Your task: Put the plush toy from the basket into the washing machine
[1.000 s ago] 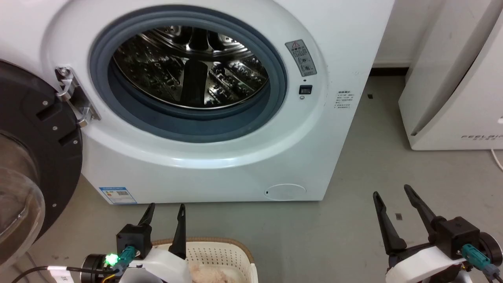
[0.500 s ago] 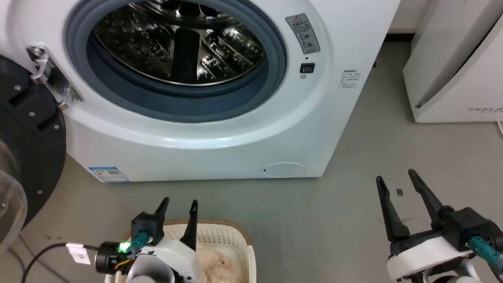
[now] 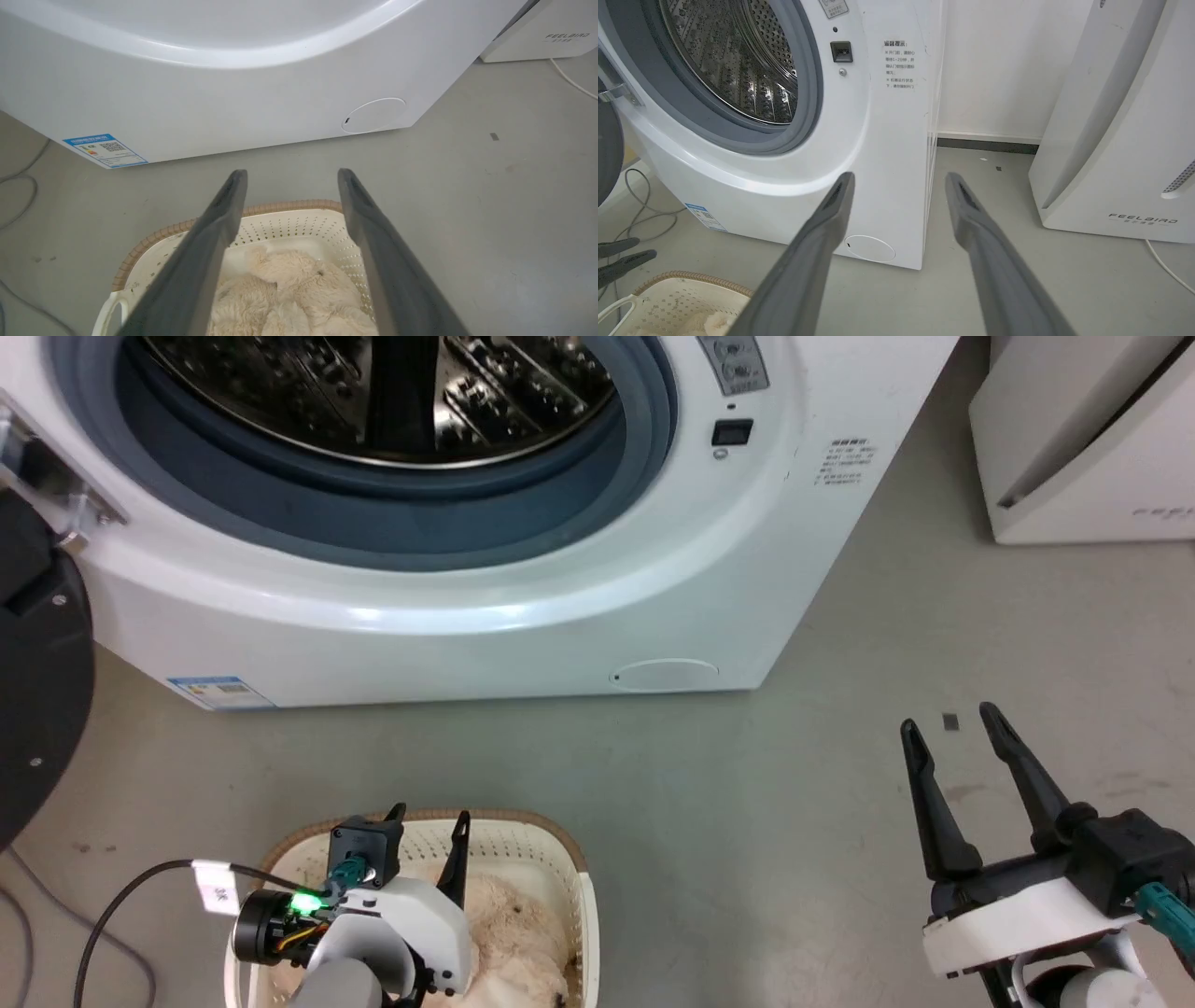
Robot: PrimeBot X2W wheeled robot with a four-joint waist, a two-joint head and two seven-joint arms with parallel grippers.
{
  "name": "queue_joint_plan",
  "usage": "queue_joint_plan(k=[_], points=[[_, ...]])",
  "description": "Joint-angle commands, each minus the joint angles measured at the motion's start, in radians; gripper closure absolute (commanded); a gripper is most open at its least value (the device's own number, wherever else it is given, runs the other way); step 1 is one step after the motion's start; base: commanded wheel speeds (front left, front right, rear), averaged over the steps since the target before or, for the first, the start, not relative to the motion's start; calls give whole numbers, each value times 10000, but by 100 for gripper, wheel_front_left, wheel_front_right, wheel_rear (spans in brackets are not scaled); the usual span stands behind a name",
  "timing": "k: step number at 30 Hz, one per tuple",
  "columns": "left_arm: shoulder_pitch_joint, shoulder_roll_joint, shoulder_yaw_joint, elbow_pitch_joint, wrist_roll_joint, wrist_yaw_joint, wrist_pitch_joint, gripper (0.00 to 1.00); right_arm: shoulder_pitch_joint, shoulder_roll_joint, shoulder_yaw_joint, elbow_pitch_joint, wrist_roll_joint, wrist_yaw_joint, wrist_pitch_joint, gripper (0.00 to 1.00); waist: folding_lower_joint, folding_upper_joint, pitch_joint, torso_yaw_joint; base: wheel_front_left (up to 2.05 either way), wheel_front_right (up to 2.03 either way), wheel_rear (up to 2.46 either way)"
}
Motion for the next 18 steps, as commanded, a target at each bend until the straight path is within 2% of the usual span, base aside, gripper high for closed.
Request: queue_joint_plan(k=[1, 18], points=[[-339, 115, -105, 485, 0, 13, -39, 0, -213, -1, -12, -95, 54, -5, -118, 0, 0, 0, 289, -53, 0, 0, 0], [-1378, 691, -736, 3034, -170, -153, 1149, 0, -615, -2, -51, -308, 294, -6, -473, 0, 0, 0, 1966, -288, 0, 0, 0]])
